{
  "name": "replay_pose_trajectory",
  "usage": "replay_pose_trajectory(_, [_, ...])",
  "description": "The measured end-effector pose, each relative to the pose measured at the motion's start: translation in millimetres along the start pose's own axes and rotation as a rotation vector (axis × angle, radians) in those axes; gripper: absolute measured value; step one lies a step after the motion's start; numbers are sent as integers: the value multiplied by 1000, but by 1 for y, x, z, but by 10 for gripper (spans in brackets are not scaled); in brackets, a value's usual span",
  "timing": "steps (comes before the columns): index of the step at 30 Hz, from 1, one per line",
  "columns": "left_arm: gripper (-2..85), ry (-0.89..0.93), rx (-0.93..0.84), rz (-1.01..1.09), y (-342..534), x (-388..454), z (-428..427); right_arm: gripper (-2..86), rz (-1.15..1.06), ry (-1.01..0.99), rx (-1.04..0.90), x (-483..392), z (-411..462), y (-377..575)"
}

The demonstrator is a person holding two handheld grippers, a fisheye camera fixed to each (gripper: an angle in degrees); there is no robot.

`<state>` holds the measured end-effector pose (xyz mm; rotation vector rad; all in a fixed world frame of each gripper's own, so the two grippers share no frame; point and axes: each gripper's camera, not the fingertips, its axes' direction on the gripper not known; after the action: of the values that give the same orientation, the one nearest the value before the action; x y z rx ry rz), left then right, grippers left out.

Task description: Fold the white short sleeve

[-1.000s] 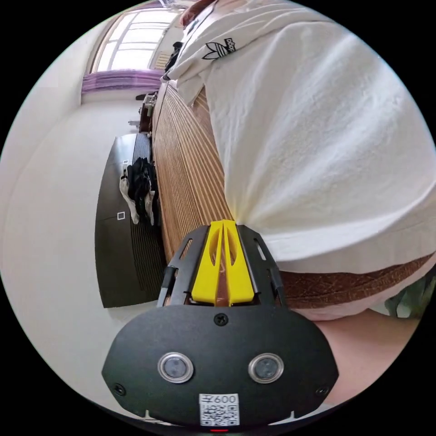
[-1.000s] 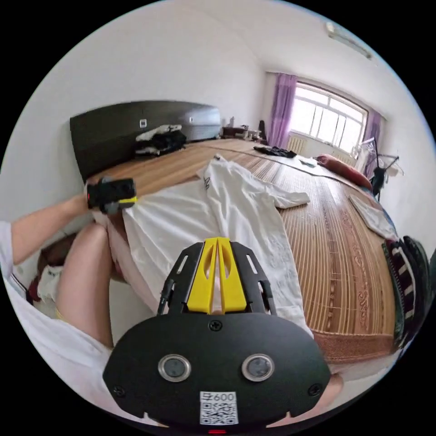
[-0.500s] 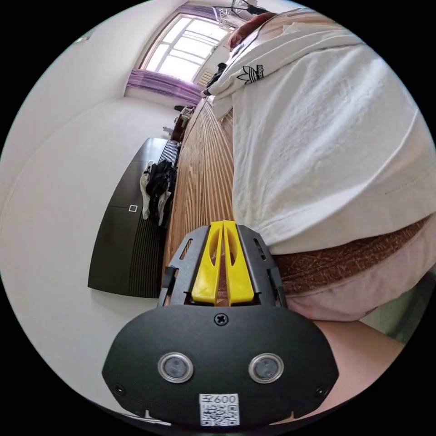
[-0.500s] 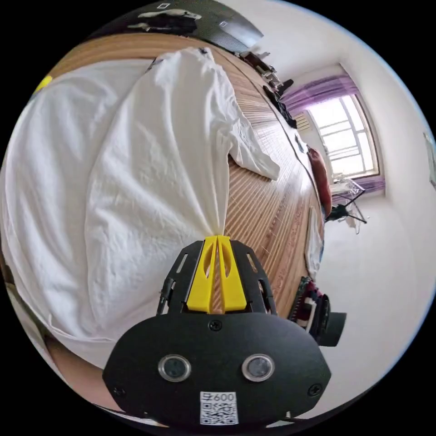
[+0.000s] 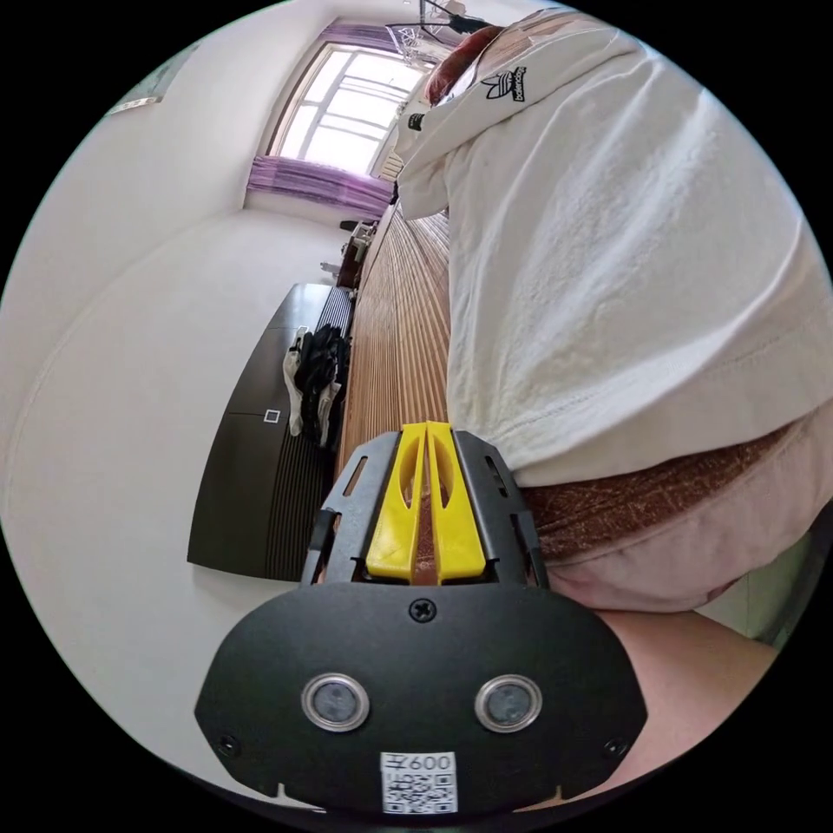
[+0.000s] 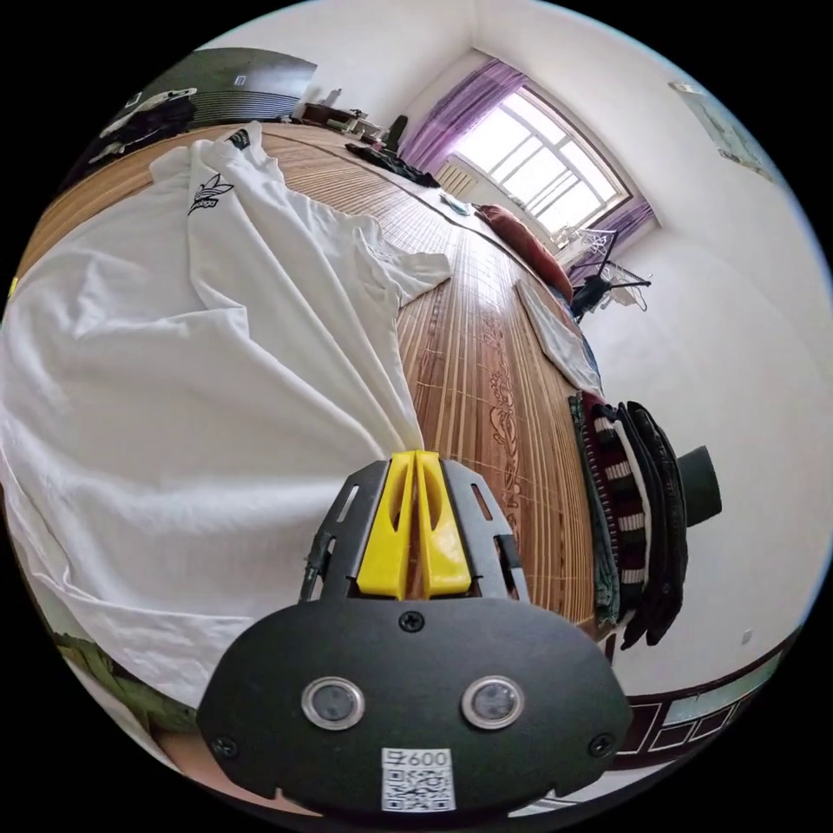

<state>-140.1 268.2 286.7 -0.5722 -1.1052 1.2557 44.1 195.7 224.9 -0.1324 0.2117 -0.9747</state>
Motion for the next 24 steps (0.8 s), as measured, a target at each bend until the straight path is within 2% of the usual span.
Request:
replay_pose_trajectory(7, [8, 13, 30, -65, 24, 2, -2, -8, 183, -230, 53, 59, 4, 57])
replay_pose_trajectory(9, [8, -75, 40, -162, 36, -2, -8, -8, 223, -290, 56, 74, 8, 72])
replay_pose_trajectory(12, [9, -95, 82, -203, 51, -2, -15, -8, 327, -432, 52, 101, 18, 101])
replay_pose_trajectory(15, [10, -70, 121, -211, 63, 1, -18, -8, 424, -522, 261, 120, 15, 163])
replay_pose_trajectory(16, [10, -71, 113, -205, 63, 3, -17, -8, 450, -521, 400, 128, 1, 188])
replay_pose_trajectory(18, [10, -68, 89, -186, 61, 7, -14, -9, 490, -488, 527, 133, -11, 218])
replay_pose_trajectory(24, [9, -68, 111, -102, 60, 24, -16, -8, 513, -486, 551, 142, -5, 253])
